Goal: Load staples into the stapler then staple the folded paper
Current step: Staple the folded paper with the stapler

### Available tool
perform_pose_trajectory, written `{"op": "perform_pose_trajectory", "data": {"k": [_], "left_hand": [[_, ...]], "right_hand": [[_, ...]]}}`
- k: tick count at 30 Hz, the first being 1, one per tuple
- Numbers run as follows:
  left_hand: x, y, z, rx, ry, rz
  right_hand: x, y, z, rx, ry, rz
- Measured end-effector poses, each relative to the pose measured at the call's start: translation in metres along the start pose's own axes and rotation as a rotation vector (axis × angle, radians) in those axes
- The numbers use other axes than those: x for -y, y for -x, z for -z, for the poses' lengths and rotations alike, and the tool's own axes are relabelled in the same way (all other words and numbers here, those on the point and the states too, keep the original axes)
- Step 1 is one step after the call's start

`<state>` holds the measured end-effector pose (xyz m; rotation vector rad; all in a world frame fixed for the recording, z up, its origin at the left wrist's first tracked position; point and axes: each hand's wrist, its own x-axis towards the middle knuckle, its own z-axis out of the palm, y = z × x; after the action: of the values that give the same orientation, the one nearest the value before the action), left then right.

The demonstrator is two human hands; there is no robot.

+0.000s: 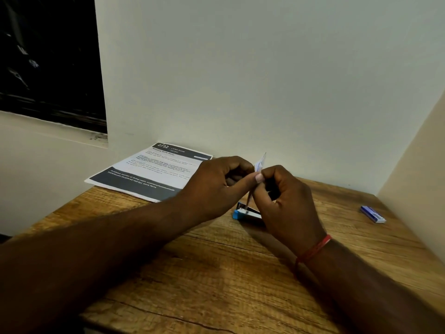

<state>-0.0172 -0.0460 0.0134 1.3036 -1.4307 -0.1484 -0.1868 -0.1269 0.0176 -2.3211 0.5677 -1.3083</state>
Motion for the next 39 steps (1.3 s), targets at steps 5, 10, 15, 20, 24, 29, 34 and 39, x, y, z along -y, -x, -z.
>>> {"op": "perform_pose_trajectory", "data": {"k": [5,10,15,20,24,29,34,39], "left_hand": [[0.006,-0.002,-0.003,0.007,-0.060,-0.019],[0.007,-0.002,-0.005,0.033,-0.053,-0.021],[0.001,0.000,-0.006,0.074,-0.083,-0.013],[0.003,-0.001,-0.003,0.095,-0.180,-0.053],[0.003,0.000,-0.003,0.050,-0.294,-0.127],[0.006,-0.001,-0.008,0.008,-0.333,-0.091],[0.012,-0.002,-0.008,-0.024,-0.264,-0.044],[0.013,-0.001,-0.010,-0.003,-0.218,-0.011]], "right_hand": [[-0.003,0.000,0.001,-0.011,0.007,-0.023],[-0.013,-0.002,0.001,-0.022,0.016,-0.100],[-0.017,-0.004,0.002,-0.034,-0.027,-0.151],[-0.016,-0.009,0.002,-0.027,-0.082,-0.234],[-0.011,-0.008,0.001,-0.011,-0.172,-0.293],[-0.006,-0.006,0.002,-0.033,-0.182,-0.290],[-0.005,-0.004,0.001,0.024,-0.150,-0.313],[-0.010,-0.004,-0.001,0.051,-0.347,-0.411]]}}
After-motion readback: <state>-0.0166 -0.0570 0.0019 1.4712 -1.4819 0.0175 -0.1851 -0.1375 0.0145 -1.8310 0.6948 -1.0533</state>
